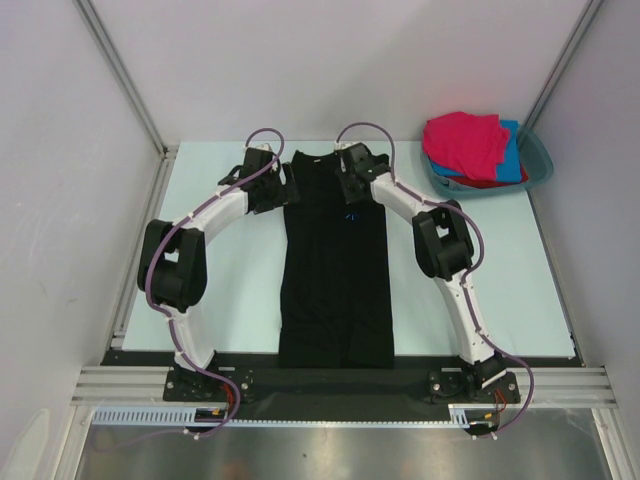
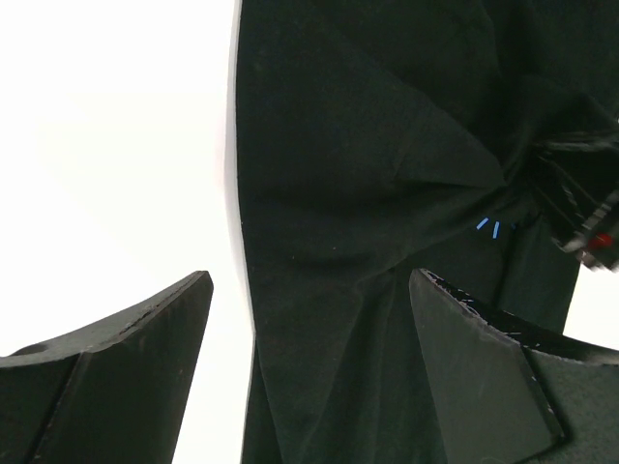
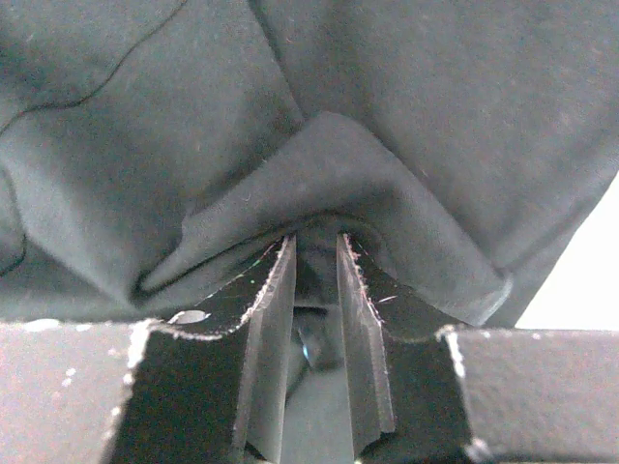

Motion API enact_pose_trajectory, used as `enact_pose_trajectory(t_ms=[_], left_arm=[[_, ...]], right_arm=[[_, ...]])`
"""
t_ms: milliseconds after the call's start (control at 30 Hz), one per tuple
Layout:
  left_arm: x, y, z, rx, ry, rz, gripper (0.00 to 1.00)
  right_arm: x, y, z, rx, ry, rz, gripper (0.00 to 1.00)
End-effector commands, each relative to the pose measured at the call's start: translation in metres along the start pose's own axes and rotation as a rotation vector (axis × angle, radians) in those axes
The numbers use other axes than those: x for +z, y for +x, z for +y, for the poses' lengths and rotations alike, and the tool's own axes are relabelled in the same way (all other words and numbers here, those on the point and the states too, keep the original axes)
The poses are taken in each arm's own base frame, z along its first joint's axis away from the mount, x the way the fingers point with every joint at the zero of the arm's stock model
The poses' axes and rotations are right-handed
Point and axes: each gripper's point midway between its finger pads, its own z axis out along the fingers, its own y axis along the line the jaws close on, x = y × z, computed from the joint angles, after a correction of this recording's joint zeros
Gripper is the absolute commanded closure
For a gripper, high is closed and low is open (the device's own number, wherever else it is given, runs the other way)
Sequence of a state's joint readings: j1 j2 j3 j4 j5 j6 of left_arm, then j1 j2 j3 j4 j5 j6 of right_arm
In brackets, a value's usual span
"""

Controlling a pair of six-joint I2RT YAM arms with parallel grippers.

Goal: Fold and stack the t-shirts
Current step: Fold the tshirt

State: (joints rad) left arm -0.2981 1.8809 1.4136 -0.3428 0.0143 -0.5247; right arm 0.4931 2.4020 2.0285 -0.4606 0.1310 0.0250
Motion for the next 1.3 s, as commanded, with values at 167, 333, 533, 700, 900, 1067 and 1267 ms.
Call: enact_pose_trajectory(t_ms=[167, 333, 533, 700, 900, 1067, 1267], left_arm=[[-0.005, -0.018, -0.007, -0.013, 0.029, -0.040, 0.11], [-0.005, -0.018, -0.006, -0.014, 0.026, -0.040, 0.11], [-0.005, -0.016, -0.006, -0.017, 0.031, -0.036, 0.11], [-0.005, -0.016, -0.008, -0.020, 0.041, -0.037, 0.11], [-0.006, -0.017, -0.008, -0.018, 0.044, -0.039, 0.11], [-0.006, -0.016, -0.008, -0.017, 0.042, -0.038, 0.11], [-0.005, -0.015, -0.008, -0.018, 0.044, -0.033, 0.11]], right_arm=[[0.022, -0.030, -0.001, -0.052, -0.020, -0.067, 0.69], [0.024, -0.037, -0.003, -0.044, -0.019, -0.081, 0.61], [-0.011, -0.034, 0.001, -0.028, -0.039, -0.130, 0.57], [-0.030, -0.034, 0.003, -0.020, -0.041, -0.130, 0.56], [-0.042, -0.034, 0.007, -0.021, -0.050, -0.129, 0.54], [-0.044, -0.030, 0.012, 0.022, -0.075, -0.110, 0.53], [-0.041, -0.018, 0.019, 0.058, -0.101, -0.084, 0.53]])
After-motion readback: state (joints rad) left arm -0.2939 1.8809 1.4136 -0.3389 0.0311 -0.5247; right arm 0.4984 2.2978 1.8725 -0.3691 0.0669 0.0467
